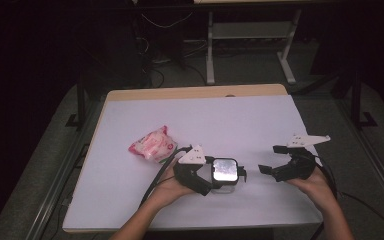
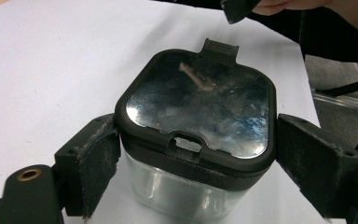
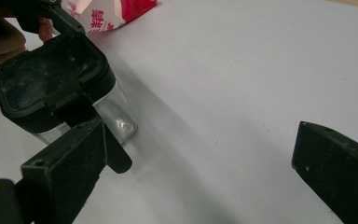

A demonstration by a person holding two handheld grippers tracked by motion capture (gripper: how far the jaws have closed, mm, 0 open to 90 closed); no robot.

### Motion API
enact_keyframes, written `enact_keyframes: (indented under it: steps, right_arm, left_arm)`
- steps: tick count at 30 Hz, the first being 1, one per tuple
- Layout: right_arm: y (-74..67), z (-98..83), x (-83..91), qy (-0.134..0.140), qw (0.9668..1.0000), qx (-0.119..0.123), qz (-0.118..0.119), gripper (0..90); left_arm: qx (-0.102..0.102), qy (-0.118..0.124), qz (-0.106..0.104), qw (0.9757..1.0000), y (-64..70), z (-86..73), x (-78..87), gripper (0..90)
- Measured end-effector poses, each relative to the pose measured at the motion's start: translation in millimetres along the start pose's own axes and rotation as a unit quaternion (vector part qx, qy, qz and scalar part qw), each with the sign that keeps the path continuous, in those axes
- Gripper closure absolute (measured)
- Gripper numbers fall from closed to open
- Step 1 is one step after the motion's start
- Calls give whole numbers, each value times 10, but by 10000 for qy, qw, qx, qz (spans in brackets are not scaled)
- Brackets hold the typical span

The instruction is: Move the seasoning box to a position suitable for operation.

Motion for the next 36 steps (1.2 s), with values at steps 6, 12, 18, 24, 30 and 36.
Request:
enact_keyframes:
  steps: [6,12,18,24,30,36]
  right_arm:
    - [-11,6,-4,3,10000,3,22,27]
    - [-7,7,-2,9,10000,0,30,28]
    - [-9,8,-10,-4,10000,13,40,28]
    - [-9,7,-10,-8,10000,16,44,27]
    - [-1,3,-8,-14,10000,9,44,27]
    - [-3,2,-15,-38,10000,22,55,27]
  left_arm:
    - [45,68,-7,10000,-6,6,19,158]
    - [-19,141,24,9999,-17,23,88,172]
    - [0,359,-139,9993,-8,43,147,244]
    - [-135,409,-205,9989,2,48,162,310]
    - [-291,385,-381,9981,11,33,176,422]
    - [-385,369,-484,9974,19,22,181,521]
Point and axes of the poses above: each handheld gripper's, and its own axes: x roughly backward along the jaws, z roughly out of its top, y roughly to its right, the point moved 2 cm from there along -x, roughly forward along the jaws, and after that the axes turned 9 degrees about -y, right-handed, at the moved point
